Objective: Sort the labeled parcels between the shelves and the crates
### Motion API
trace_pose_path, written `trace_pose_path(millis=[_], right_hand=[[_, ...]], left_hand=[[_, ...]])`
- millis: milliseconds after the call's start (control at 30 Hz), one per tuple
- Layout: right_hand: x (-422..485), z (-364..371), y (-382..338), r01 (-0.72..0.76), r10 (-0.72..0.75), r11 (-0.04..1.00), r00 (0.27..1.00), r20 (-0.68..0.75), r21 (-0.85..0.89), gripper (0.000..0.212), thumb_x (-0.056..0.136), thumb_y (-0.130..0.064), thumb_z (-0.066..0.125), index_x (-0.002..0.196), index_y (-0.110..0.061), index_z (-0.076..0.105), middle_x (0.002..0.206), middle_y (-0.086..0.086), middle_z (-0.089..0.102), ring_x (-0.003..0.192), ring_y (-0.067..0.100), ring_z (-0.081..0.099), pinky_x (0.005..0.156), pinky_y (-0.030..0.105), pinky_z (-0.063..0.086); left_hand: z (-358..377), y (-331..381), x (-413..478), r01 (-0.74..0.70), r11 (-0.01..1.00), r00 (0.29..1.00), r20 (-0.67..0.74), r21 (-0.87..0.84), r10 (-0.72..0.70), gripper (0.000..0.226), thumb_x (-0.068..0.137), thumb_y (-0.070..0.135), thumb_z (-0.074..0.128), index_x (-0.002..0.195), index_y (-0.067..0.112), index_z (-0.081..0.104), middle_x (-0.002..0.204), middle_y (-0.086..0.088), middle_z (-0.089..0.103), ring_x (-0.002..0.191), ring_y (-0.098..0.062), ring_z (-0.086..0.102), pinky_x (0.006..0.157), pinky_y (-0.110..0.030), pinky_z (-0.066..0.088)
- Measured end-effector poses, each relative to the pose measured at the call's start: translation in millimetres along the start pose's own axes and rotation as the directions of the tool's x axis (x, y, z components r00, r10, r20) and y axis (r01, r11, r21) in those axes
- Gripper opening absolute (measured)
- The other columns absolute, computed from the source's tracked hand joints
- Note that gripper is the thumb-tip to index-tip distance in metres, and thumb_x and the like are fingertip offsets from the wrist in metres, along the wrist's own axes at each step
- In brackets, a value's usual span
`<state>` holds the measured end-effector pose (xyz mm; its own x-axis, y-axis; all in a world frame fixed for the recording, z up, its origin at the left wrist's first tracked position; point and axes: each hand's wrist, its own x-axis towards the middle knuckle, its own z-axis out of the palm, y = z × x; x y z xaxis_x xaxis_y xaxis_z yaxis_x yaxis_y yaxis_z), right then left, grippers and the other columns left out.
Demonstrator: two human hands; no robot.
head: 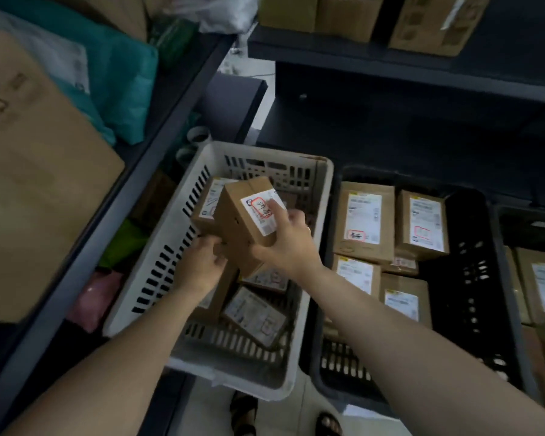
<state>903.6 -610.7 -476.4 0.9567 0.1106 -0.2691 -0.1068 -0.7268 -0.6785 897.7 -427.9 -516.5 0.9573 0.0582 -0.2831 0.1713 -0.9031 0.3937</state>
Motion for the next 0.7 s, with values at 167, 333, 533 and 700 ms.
trace_pose_path(millis=[167,333,533,700], right_hand=[[27.6,35.8,1.5,-0.09,0.085,0.977,0.996,-0.034,-0.192,0.093,0.074,-0.047,0.068,0.15,-0.031,0.016,0.146,0.015,0.021,0.129,0.042,0.03,0.101,0.05,0.04],[47.7,57.6,28.2,-0.099,0.132,0.891,0.99,0.045,-0.443,0.102,0.074,-0.047,0.07,0.152,-0.029,0.008,0.147,0.02,0.02,0.13,0.044,0.028,0.104,0.054,0.036],[56.8,67.0,51.4,-0.074,0.156,0.868,0.98,0.127,-0.491,0.105,0.073,-0.041,0.075,0.152,-0.033,0.005,0.147,0.019,0.015,0.13,0.043,0.024,0.1,0.053,0.039],[58.8,70.8,55.4,-0.081,0.135,0.859,0.988,0.073,-0.506,0.104,0.074,-0.042,0.074,0.152,-0.032,0.007,0.144,0.019,0.02,0.128,0.044,0.029,0.097,0.051,0.039]], left_hand=[[34.0,-40.6,2.1,-0.341,0.915,0.889,0.391,0.216,0.239,0.045,0.093,0.029,0.053,0.136,0.024,0.043,0.139,-0.001,0.046,0.127,-0.022,0.042,0.101,-0.036,0.041],[83.9,-46.0,10.3,-0.595,0.781,0.708,0.584,0.189,0.398,0.066,0.087,0.026,0.061,0.145,0.026,0.029,0.149,0.0,0.031,0.138,-0.024,0.026,0.109,-0.04,0.031],[121.4,-57.6,25.0,-0.84,0.439,0.509,0.742,0.318,0.437,0.088,0.089,0.028,0.057,0.15,0.034,-0.006,0.158,-0.006,0.003,0.144,-0.031,0.001,0.116,-0.048,0.004],[131.7,-56.5,28.5,-0.803,0.483,0.578,0.655,0.35,0.487,0.086,0.088,0.027,0.056,0.15,0.03,-0.004,0.149,-0.013,0.022,0.134,-0.032,0.023,0.108,-0.04,0.02]])
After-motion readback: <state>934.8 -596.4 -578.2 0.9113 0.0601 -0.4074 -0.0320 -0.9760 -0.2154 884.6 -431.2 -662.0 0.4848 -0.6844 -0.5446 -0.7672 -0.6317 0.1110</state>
